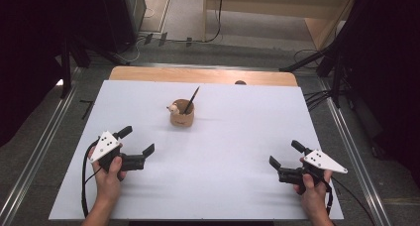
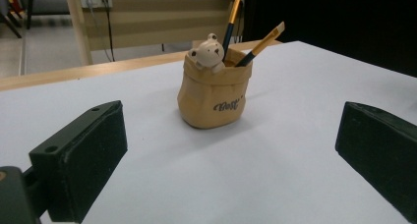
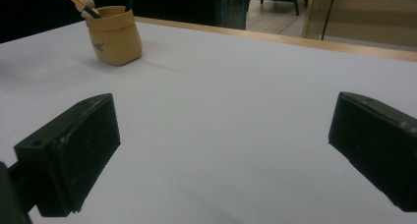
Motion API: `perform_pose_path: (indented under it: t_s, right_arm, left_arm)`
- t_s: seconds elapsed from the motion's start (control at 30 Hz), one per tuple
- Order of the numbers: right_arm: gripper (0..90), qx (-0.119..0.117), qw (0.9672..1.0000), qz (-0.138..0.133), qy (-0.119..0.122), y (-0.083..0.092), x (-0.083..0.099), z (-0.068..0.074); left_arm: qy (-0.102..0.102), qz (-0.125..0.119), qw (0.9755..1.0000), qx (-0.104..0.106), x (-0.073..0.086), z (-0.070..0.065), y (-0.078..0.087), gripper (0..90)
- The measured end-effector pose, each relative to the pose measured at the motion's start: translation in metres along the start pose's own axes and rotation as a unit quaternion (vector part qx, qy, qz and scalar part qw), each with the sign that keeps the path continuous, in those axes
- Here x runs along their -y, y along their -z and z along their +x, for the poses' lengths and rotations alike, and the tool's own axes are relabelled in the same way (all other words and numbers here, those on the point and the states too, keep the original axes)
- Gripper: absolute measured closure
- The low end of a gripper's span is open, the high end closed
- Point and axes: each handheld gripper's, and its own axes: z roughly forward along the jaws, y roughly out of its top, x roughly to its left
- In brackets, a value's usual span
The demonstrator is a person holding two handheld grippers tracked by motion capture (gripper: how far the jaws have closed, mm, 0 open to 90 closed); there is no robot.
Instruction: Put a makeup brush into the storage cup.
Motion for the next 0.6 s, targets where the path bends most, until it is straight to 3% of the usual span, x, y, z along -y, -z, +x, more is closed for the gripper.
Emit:
perform_pose_path:
  t_s: [0.17, 0.6]
  right_arm:
    - [0.0, 0.001, 1.0, -0.002, -0.003, 0.001, 0.0, 0.0]
    - [0.0, 0.002, 1.0, 0.001, 0.001, 0.001, 0.001, 0.001]
  left_arm:
    - [0.005, -0.003, 1.0, -0.003, 0.005, 0.0, 0.01, 0.0]
    - [-0.007, 0.006, 0.9999, -0.015, 0.015, 0.002, 0.034, 0.0]
